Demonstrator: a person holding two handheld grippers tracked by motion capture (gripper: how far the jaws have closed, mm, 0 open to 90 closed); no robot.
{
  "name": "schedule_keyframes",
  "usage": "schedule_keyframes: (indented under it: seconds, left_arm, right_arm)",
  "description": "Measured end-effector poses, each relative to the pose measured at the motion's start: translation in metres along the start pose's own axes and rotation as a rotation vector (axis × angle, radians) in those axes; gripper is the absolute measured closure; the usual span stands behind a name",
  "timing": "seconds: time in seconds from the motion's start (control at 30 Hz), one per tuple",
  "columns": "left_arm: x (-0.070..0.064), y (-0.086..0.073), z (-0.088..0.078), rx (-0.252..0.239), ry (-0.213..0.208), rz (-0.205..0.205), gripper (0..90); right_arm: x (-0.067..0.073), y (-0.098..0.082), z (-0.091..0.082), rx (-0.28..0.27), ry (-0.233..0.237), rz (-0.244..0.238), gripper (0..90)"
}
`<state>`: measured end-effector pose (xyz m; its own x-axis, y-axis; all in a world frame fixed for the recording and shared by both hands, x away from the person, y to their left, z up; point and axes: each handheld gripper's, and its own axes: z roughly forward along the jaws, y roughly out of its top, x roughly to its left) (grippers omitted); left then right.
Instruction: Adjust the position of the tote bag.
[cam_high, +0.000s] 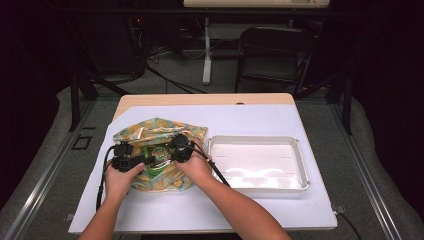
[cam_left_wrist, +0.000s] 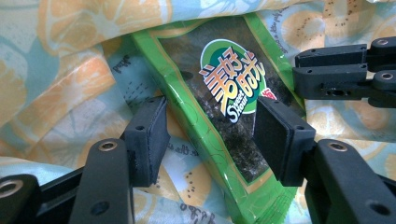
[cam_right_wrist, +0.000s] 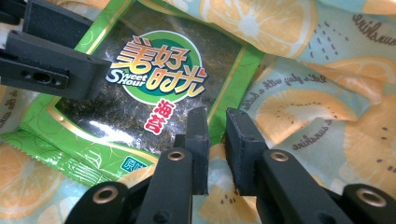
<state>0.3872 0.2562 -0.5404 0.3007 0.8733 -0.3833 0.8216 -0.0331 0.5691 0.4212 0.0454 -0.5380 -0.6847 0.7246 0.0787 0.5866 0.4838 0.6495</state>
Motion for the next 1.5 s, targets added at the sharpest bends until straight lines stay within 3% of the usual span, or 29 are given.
schedule_keyframes:
  seconds: [0.13, 0.33, 0.53, 0.73, 0.87, 1.0, 1.1, 1.13, 1.23, 1.4, 1.5]
  left_arm:
    - [0.0013, -0.0003, 0.0037, 0.007, -0.026, -0.034, 44.9]
    - [0.0029, 0.0011, 0.0055, 0.004, -0.035, -0.058, 44.8]
    - [0.0056, 0.0063, -0.0003, -0.052, -0.099, -0.123, 47.4]
    - [0.0020, 0.0074, -0.0003, -0.059, -0.071, -0.109, 50.5]
    - [0.0014, 0.0081, -0.0010, -0.070, -0.078, -0.145, 51.3]
    - [0.0023, 0.0087, 0.0016, -0.066, -0.072, -0.153, 51.6]
    - [0.0058, 0.0079, 0.0054, -0.042, -0.086, -0.169, 52.4]
    - [0.0056, 0.0077, 0.0058, -0.043, -0.089, -0.169, 52.2]
    - [0.0027, 0.0083, 0.0061, -0.039, -0.098, -0.150, 52.9]
    - [0.0012, 0.0085, 0.0054, -0.064, -0.106, -0.156, 56.4]
    - [-0.0006, 0.0095, 0.0028, -0.079, -0.113, -0.171, 60.5]
  right_arm:
    - [-0.0016, 0.0001, -0.0013, 0.016, 0.004, 0.004, 79.6]
    - [-0.0024, -0.0009, -0.0017, 0.012, 0.009, 0.020, 79.6]
    - [-0.0035, -0.0027, -0.0004, -0.006, 0.006, 0.028, 79.6]
    - [-0.0057, -0.0029, -0.0017, 0.007, 0.018, 0.039, 79.6]
    - [-0.0053, -0.0033, -0.0015, 0.003, 0.014, 0.038, 79.7]
    - [-0.0055, -0.0033, -0.0016, 0.006, 0.011, 0.036, 79.9]
    - [-0.0059, -0.0032, -0.0017, 0.007, 0.014, 0.038, 80.3]
    - [-0.0054, -0.0041, -0.0003, -0.016, 0.013, 0.045, 80.3]
    - [-0.0059, -0.0042, -0.0003, -0.013, 0.009, 0.043, 80.4]
    - [-0.0066, -0.0049, -0.0004, -0.014, 0.016, 0.056, 80.4]
    - [-0.0082, -0.0046, -0.0023, 0.014, 0.007, 0.028, 80.5]
